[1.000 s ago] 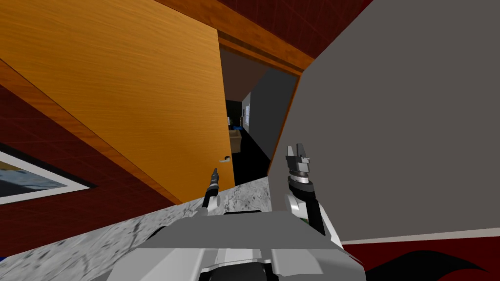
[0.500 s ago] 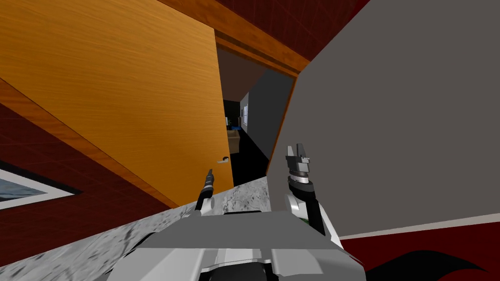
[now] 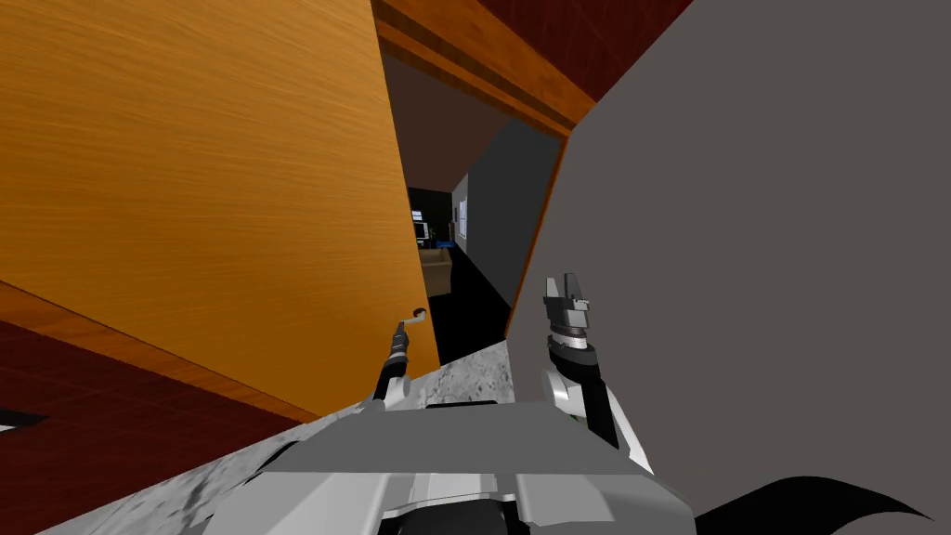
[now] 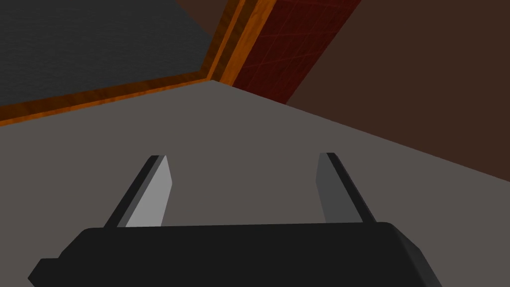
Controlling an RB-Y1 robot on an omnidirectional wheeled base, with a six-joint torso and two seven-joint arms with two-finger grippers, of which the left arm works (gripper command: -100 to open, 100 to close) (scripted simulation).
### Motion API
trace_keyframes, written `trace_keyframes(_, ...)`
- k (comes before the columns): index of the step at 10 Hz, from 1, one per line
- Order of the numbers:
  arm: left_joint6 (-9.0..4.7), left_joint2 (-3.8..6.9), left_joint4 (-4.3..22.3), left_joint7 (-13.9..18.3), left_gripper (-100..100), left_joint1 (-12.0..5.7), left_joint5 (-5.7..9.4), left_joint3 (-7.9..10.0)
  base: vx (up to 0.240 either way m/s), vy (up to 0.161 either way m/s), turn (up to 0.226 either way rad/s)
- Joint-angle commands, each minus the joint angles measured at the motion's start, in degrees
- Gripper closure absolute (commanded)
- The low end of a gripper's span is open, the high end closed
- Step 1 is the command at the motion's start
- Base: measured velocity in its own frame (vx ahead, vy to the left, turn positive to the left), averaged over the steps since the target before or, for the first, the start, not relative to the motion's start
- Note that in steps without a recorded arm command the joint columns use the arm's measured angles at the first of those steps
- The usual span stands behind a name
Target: Pull the door open
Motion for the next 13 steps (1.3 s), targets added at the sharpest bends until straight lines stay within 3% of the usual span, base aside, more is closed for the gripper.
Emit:
trace_keyframes(1, -0.20, -0.30, 0.10, 0.22, -100, -0.13, 0.09, 0.05, 0.214, -0.024, -0.041)
trace_keyframes(4, -0.31, -0.57, 0.07, 0.31, -100, -0.16, 0.16, 0.07, 0.164, 0.004, -0.019)
trace_keyframes(5, -0.31, -0.57, 0.07, 0.31, 100, -0.16, 0.16, 0.07, -0.014, -0.001, 0.007)
trace_keyframes(10, -0.31, -0.57, 0.07, 0.31, 100, -0.16, 0.16, 0.07, -0.019, -0.002, -0.003)
trace_keyframes(13, 0.00, -0.47, 0.39, 1.24, 100, 0.14, -0.86, -0.08, -0.138, -0.001, 0.038)
